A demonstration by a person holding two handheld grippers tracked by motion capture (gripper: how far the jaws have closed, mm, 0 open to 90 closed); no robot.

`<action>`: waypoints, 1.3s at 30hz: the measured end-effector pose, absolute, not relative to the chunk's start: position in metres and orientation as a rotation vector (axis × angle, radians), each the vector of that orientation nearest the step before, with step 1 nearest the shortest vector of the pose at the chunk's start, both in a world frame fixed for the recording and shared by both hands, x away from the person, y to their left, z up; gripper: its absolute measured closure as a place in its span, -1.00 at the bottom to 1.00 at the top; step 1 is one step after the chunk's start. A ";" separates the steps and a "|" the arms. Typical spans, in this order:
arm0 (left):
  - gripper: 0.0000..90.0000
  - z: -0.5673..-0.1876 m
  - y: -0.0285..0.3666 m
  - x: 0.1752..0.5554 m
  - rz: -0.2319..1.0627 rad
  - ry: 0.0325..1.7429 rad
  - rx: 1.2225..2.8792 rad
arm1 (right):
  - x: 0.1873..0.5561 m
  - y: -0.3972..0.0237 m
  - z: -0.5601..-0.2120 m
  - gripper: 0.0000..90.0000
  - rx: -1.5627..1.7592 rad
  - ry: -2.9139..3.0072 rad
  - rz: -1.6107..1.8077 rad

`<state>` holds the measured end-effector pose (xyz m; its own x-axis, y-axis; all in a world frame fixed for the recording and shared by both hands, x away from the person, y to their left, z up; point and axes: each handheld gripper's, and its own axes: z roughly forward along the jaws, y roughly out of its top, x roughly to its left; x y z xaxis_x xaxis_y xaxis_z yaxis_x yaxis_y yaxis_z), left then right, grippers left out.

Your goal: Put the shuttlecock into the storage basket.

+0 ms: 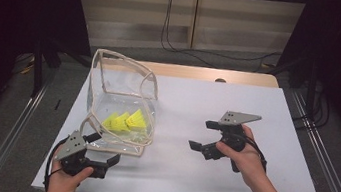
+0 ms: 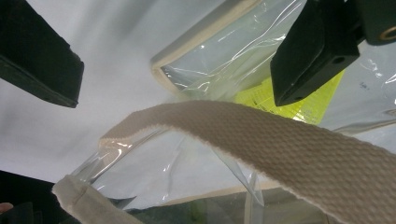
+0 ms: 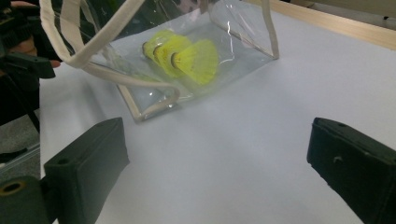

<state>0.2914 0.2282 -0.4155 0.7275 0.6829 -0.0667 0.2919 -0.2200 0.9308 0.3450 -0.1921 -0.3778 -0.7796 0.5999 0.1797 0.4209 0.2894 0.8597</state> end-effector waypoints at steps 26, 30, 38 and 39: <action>-0.94 -0.415 0.229 0.291 0.440 0.762 1.812 | 0.334 -0.236 -0.403 -0.90 1.038 2.299 1.470; -0.94 -0.416 0.228 0.291 0.436 0.765 1.809 | 0.333 -0.242 -0.406 -0.90 1.050 2.290 1.467; -0.94 -0.416 0.228 0.291 0.436 0.764 1.814 | 0.327 -0.255 -0.412 -0.90 1.064 2.274 1.463; -0.94 -0.416 0.228 0.291 0.437 0.766 1.813 | 0.326 -0.256 -0.413 -0.90 1.070 2.270 1.460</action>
<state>0.2912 0.2284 -0.4160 0.7260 0.6847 -0.0640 0.2930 -0.2239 0.9295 0.3265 -0.2563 -0.4135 -0.7037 0.6871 0.1808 0.4495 0.2335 0.8622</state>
